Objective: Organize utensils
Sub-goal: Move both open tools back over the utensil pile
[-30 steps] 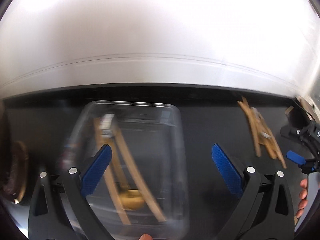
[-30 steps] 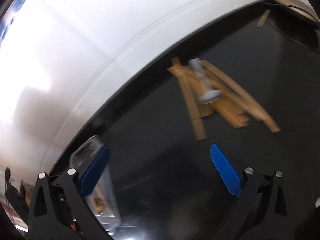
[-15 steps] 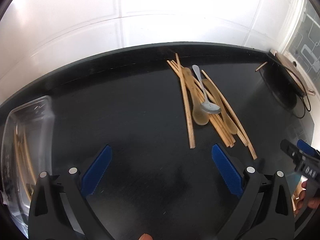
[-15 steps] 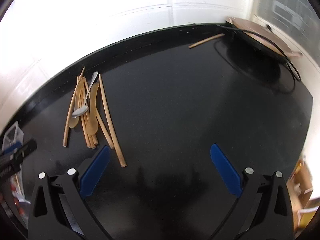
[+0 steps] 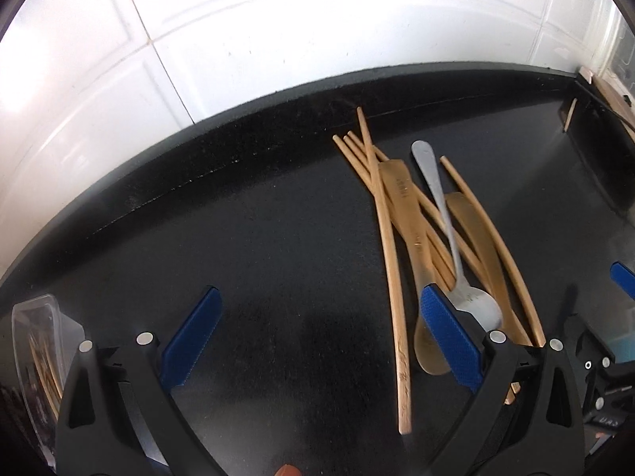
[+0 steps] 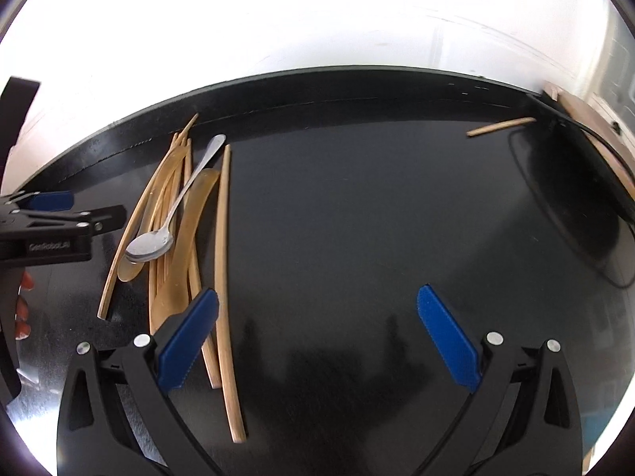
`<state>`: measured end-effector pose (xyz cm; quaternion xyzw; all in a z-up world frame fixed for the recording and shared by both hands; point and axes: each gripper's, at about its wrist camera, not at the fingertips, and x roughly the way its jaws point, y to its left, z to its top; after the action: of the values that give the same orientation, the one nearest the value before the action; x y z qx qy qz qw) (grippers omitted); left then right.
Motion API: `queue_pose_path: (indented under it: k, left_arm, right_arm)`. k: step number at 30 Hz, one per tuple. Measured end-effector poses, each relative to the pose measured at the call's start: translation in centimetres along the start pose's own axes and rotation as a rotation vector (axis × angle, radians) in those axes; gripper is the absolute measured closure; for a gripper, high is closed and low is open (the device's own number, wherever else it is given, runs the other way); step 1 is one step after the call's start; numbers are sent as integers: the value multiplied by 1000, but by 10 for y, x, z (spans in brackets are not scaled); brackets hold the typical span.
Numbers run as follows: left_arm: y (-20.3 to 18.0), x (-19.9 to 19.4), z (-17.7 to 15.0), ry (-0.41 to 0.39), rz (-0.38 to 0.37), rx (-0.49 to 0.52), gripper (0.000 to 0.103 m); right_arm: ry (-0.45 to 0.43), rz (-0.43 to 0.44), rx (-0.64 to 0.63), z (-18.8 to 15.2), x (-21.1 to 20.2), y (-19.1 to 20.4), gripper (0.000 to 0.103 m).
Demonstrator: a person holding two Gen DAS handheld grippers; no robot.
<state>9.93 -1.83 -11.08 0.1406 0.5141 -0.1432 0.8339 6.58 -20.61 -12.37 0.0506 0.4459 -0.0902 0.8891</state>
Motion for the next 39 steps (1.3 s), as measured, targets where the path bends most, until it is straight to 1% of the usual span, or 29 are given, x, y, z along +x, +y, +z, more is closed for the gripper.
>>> queue_pose_path:
  k: [4,5,7,8,9,10,12,13,15,17,19,20,21,22,25,27,29,32,39]
  left_arm:
    - [-1,17,2,35,19,13,5]
    - [-1,21,2,43,24,16,5]
    - [-1,25,4,14,12,17,5]
    - [0,26,5,8,11,21,5]
    - [0,28,7,3,8,21,5]
    - [2,30,10,2,3,20,5]
    - [7,33,13,9,1,14,5]
    - [9,33,15,13,5,7,5]
    - [13,33,14,8,27,5,5]
    - [14,36,16,-2,27,11,5]
    - [18,35,14,-10,52,7,5]
    - [20,37,15,-9,51,-1,5]
    - [23,36,12,-7,41,-12,5]
    - [23,41,14,-4,24,-27,5]
    - [30,47,15,11,-44,-52,5]
    - [31,48,16,9,-44,-30,5]
    - [25,54,20,3,-52,-18,5]
    - [24,55,17,-24,-53,-33,5]
    - [26,56,-1,-134,-37,-69,5]
  right_arm:
    - [25,1,-45,4,20,7,6]
    - [7,5,-55,6,23,7,6]
    - [-8,-26,-64,9,27,7,6]
    - [10,-43,-78,11,32,8,6]
    - [5,-13,-65,14,34,6,6]
    - [24,10,-48,17,37,4,5]
    - [54,9,-45,24,37,3,6]
    - [42,17,-41,26,35,3,6]
    - [-14,43,-29,27,26,3,6]
    - [-12,57,-57,29,27,10,6]
    - [9,80,-96,30,32,19,6]
    - [24,83,-111,30,36,23,6]
    - [32,76,-126,28,38,25,5]
    - [7,62,-153,26,37,30,6]
    - [1,72,-143,24,36,32,5]
    - [-5,81,-151,25,38,30,5]
    - [-20,97,-166,23,38,27,5]
    - [-20,114,-189,20,38,23,5]
    - [-20,117,-194,19,36,25,5]
